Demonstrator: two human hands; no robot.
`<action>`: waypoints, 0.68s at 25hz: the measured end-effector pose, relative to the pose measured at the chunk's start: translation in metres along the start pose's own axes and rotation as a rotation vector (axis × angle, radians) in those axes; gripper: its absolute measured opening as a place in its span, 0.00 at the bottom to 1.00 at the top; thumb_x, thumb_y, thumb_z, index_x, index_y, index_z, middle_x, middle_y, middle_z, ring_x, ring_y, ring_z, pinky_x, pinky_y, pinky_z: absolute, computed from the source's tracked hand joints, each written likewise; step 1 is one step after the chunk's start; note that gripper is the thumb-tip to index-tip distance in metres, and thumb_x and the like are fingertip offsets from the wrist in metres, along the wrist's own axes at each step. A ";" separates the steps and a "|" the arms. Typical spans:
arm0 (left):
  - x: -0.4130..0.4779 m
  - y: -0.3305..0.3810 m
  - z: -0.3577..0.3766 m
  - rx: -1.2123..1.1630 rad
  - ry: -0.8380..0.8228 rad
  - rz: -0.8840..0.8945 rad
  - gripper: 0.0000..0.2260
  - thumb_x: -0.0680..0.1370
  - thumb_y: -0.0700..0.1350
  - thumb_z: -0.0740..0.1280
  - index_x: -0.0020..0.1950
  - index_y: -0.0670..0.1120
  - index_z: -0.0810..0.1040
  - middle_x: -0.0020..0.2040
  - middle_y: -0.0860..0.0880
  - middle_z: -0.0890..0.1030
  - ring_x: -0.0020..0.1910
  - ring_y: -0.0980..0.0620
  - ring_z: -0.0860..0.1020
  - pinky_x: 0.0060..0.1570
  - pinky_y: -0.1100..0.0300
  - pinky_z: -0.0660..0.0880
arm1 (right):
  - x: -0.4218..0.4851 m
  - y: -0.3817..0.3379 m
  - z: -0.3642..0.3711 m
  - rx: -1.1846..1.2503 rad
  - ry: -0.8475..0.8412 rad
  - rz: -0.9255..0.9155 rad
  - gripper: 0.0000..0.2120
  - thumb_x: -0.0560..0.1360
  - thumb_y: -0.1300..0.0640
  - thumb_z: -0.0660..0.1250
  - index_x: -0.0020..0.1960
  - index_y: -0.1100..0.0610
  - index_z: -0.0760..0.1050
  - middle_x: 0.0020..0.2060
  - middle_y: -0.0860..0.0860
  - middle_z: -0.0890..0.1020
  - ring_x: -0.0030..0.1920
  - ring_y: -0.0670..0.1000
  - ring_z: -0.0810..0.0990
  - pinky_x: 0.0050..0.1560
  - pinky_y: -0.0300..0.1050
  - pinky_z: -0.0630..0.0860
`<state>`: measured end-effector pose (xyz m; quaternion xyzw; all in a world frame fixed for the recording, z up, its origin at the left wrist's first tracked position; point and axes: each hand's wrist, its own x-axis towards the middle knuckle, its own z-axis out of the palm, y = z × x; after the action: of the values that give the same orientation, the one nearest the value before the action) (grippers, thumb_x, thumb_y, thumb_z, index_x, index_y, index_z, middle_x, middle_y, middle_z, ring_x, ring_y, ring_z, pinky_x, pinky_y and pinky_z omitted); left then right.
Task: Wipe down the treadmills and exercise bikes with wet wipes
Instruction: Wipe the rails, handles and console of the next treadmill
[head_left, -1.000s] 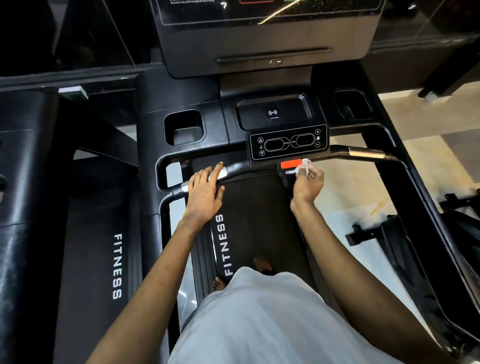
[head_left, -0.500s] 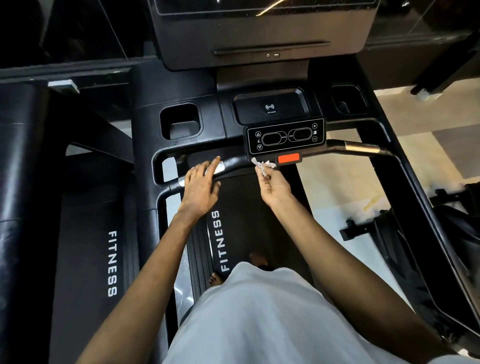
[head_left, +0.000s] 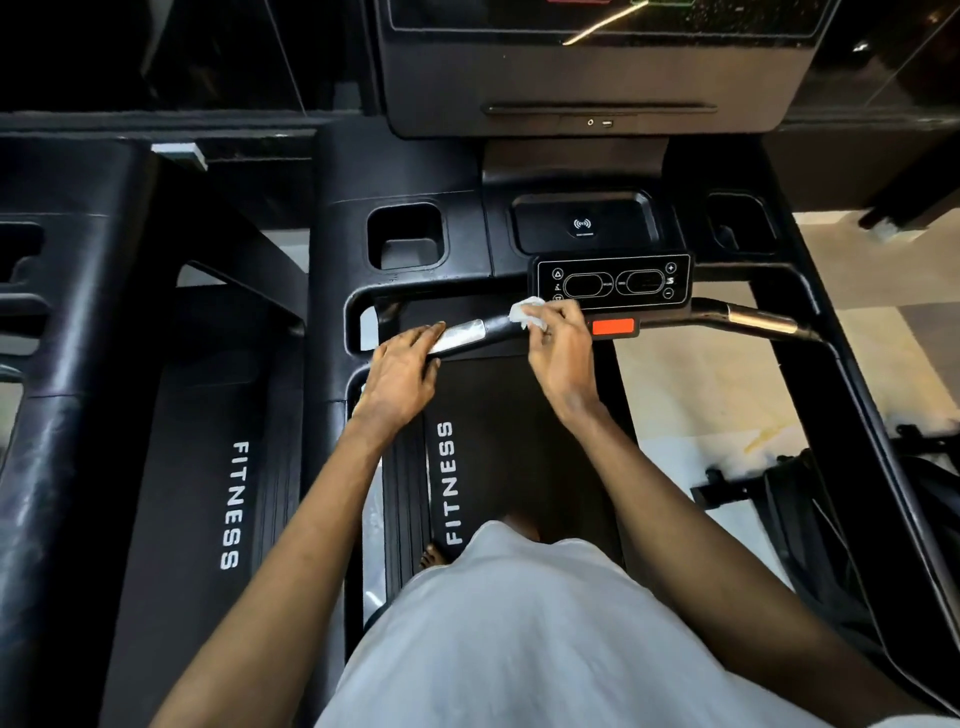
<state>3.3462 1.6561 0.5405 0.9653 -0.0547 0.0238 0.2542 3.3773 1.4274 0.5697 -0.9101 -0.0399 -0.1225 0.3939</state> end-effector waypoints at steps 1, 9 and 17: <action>-0.002 -0.001 0.000 0.011 0.011 -0.002 0.24 0.81 0.42 0.65 0.78 0.48 0.67 0.72 0.46 0.73 0.71 0.45 0.70 0.72 0.50 0.61 | 0.000 -0.003 0.005 -0.042 -0.048 -0.024 0.15 0.79 0.65 0.65 0.64 0.60 0.80 0.56 0.52 0.75 0.52 0.49 0.79 0.59 0.42 0.79; -0.032 -0.046 -0.008 0.186 0.089 -0.116 0.23 0.80 0.45 0.66 0.75 0.45 0.70 0.70 0.43 0.75 0.73 0.44 0.69 0.74 0.44 0.56 | 0.004 -0.028 0.030 -0.058 -0.215 -0.104 0.12 0.81 0.60 0.63 0.61 0.58 0.80 0.52 0.51 0.74 0.50 0.52 0.78 0.55 0.46 0.77; -0.036 -0.065 -0.010 0.090 0.058 -0.065 0.24 0.80 0.41 0.67 0.77 0.44 0.69 0.73 0.43 0.74 0.75 0.44 0.69 0.75 0.47 0.62 | 0.004 -0.041 0.043 -0.115 -0.310 -0.209 0.13 0.81 0.63 0.63 0.64 0.61 0.79 0.55 0.54 0.75 0.56 0.49 0.72 0.62 0.39 0.71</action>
<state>3.3180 1.7212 0.5149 0.9760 -0.0147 0.0460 0.2125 3.3821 1.4866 0.5715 -0.9299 -0.1875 -0.0232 0.3156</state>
